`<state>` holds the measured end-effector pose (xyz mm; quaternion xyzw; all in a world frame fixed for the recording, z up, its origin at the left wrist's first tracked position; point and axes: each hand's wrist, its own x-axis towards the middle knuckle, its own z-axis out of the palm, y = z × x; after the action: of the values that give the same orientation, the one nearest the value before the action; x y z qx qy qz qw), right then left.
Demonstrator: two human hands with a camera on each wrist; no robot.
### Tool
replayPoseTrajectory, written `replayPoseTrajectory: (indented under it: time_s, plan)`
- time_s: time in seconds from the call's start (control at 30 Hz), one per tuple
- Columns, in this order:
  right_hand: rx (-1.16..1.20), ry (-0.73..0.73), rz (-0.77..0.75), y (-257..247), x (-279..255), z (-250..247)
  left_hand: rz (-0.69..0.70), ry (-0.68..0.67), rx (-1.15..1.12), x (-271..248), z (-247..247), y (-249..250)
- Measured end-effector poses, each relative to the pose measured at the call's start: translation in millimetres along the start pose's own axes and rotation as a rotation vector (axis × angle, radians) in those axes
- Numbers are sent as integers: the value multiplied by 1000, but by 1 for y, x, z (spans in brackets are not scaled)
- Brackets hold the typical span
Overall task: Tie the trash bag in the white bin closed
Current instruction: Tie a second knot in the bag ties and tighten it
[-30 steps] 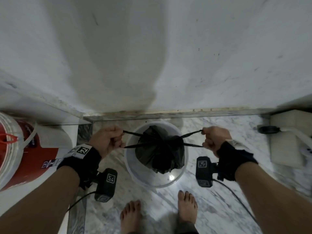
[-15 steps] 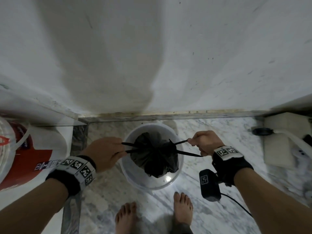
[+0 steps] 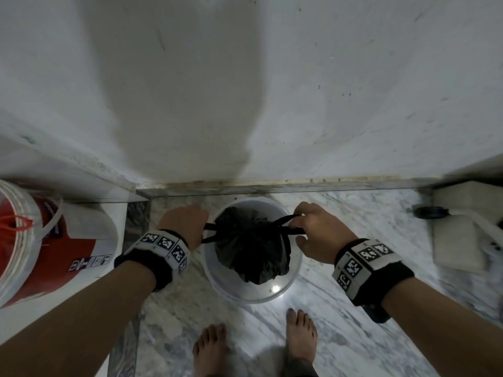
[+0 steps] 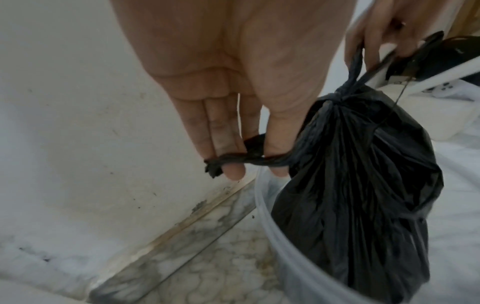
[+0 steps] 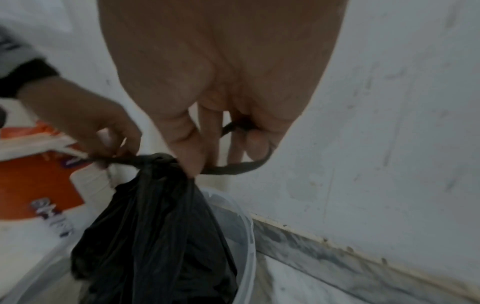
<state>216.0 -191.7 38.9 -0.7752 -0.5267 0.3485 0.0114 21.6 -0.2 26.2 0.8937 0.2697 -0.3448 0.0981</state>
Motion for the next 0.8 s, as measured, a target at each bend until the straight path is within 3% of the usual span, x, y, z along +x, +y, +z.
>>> replayPoseTrajectory:
  time_s: [0.13, 0.27, 0.33, 0.47, 0.53, 0.6, 0.63, 0.73, 0.8]
  plan:
    - [-131, 97, 78, -2, -2, 6, -145, 65, -516, 2, -11, 8]
    - [-166, 253, -235, 1, -4, 23, -199, 57, -1138, 0, -15, 10]
    - [-199, 298, -316, -4, -7, 26, -234, 82, -1485, -4, -15, 13]
    - [-216, 488, -513, -17, -12, 20, -97, 123, -1623, -12, -15, 22]
    - [-160, 432, -624, -20, -11, 19, -36, 180, -1641, -16, -17, 25]
    - [69, 298, -496, -21, -8, 20, 11, 231, -1611, -19, -14, 25]
    - [280, 236, -306, -24, -8, 15, 32, 235, -1601, -22, -13, 26]
    - [1306, 62, 348, -33, -7, 2, 49, 185, -1700, -28, -11, 30]
    - [1741, 12, 482, -35, -6, 0, 64, 69, -1897, -31, -12, 36]
